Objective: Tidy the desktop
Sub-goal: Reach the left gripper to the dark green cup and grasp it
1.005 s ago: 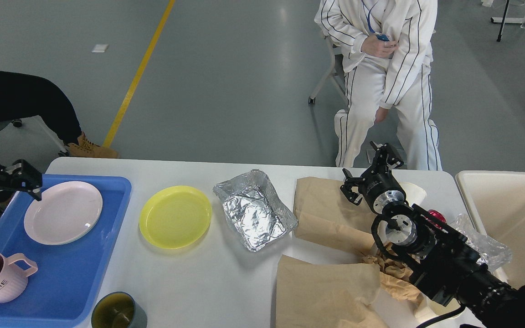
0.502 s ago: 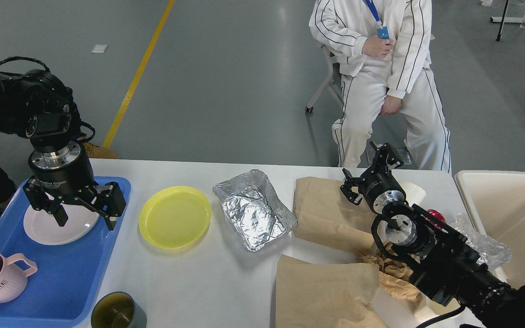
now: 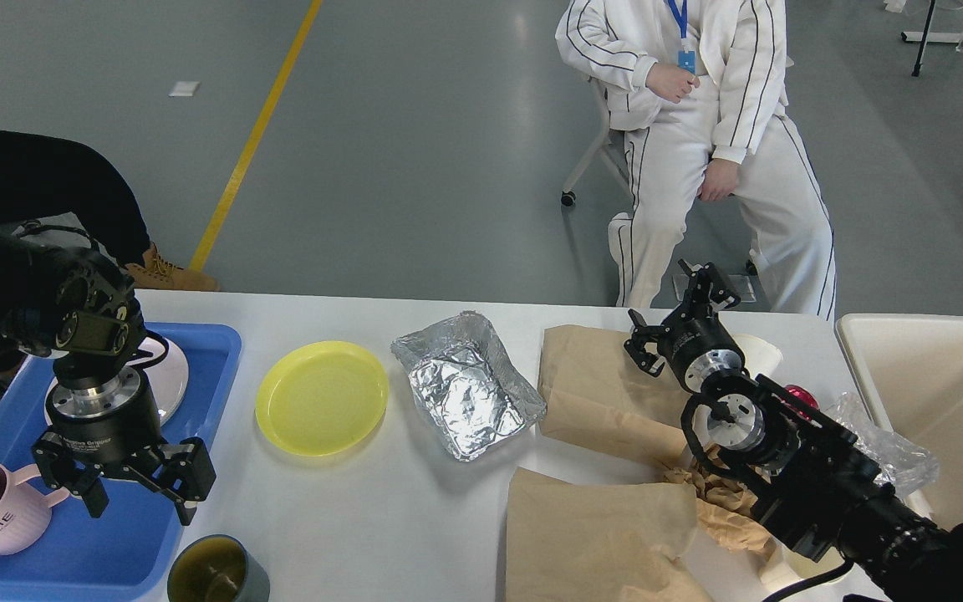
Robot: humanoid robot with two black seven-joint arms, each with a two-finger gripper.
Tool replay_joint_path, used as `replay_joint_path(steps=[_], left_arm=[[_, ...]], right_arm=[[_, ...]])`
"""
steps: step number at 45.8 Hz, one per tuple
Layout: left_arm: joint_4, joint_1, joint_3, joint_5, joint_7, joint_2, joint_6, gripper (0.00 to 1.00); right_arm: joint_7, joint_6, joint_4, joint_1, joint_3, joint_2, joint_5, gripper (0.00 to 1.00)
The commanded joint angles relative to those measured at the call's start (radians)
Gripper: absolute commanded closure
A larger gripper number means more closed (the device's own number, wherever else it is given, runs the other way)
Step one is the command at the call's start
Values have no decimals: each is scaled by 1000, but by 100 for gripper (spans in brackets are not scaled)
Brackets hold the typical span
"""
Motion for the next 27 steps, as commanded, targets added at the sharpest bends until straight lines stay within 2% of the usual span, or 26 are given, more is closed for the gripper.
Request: replay_joint_path(steps=[1, 20, 27], left_arm=[[48, 95, -16, 1, 3, -35, 14, 6], [105, 177, -65, -11, 0, -69, 12, 6], [107, 184, -80, -27, 0, -81, 12, 12]], right_arm=[[0, 0, 0, 0, 0, 0, 1, 0], [0, 0, 0, 0, 0, 0, -1, 0], [0, 0, 0, 0, 0, 0, 1, 0]])
